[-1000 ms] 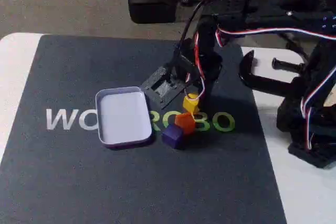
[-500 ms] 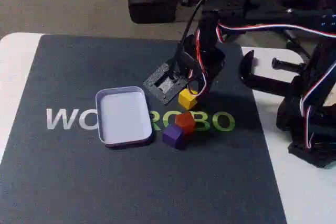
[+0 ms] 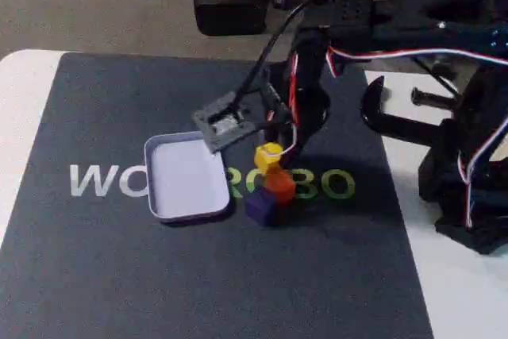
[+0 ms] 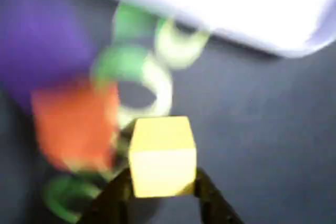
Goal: Move blocks one by one until all three blocks are in the tray.
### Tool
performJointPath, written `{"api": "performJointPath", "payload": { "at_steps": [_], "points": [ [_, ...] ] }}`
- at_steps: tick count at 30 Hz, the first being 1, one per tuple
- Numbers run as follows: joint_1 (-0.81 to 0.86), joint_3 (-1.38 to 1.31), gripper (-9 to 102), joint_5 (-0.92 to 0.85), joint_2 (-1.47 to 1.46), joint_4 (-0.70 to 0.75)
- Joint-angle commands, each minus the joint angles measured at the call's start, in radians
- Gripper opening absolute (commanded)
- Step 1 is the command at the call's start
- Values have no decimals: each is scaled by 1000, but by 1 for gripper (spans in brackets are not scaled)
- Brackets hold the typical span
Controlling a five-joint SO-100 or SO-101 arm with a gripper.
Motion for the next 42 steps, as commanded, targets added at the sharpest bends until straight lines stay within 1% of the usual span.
{"api": "performJointPath", "payload": {
  "at_steps": [1,4,10,16,21,26,29,32,36,38,42],
  "points": [
    [-61,-129,-8,304,-3,-11],
    [-97,-236,-8,489,-51,-9],
    [-115,-443,-8,718,-196,-6],
    [-126,-586,-8,761,-331,-3],
    [-129,-620,11,738,-376,-3],
    [-126,-620,18,713,-380,0],
    [-124,-620,21,664,-380,18],
    [-100,-620,22,546,-367,89],
    [-54,-612,21,362,-310,202],
    [-28,-611,21,239,-279,255],
    [23,-611,21,43,-232,313]
  ]
}}
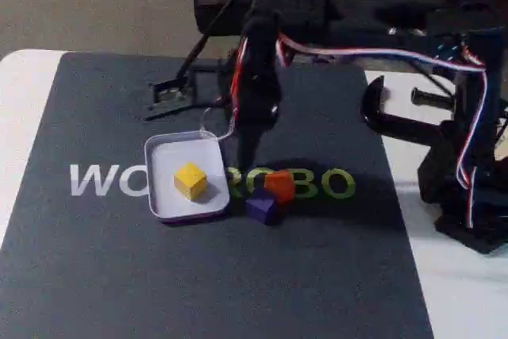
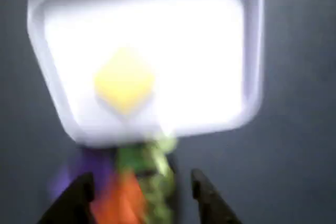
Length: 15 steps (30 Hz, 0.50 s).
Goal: Move blocks one by one until all three blocks are in the tray.
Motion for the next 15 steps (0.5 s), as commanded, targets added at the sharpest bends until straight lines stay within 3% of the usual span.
{"api": "performJointPath", "payload": {
  "at_steps": [1,7,15],
  "points": [
    [38,-40,21,-169,87,61],
    [91,-35,21,-417,112,130],
    [77,91,21,-430,176,110]
  ]
}}
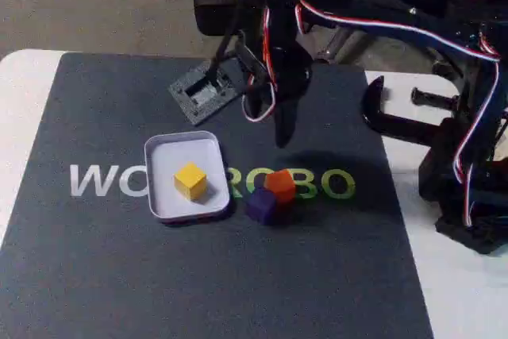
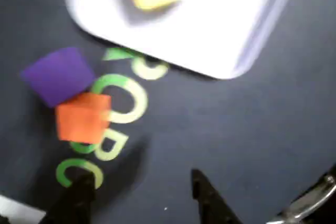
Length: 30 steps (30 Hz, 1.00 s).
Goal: Move blocks one by one until all three blocks are in the tray.
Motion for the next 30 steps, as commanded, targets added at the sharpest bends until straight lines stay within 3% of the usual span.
{"api": "performJointPath", "payload": {
  "at_steps": [1,21,30],
  "points": [
    [-3,51,21,2,91,-20],
    [-31,749,20,23,480,-491],
    [-34,870,20,23,600,-518]
  ]
}}
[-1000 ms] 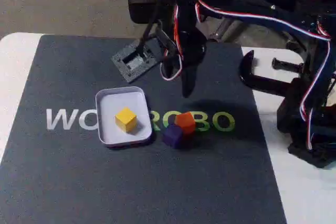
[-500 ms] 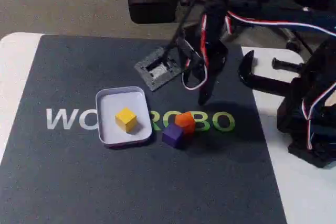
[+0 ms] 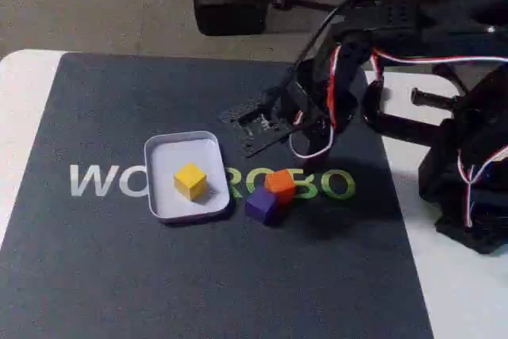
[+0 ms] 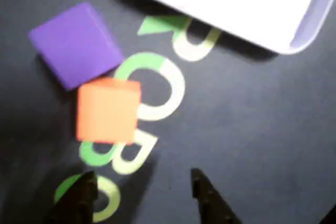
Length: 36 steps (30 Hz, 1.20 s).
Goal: Move blocks one by one until all three blocks are in the tray.
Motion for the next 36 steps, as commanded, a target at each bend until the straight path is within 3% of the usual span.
{"api": "performJointPath", "payload": {
  "at_steps": [1,12,26,36],
  "points": [
    [-11,34,20,5,86,-11],
    [-61,230,20,51,247,-107],
    [-112,207,20,147,75,-279],
    [-117,170,7,158,-14,-324]
  ]
}}
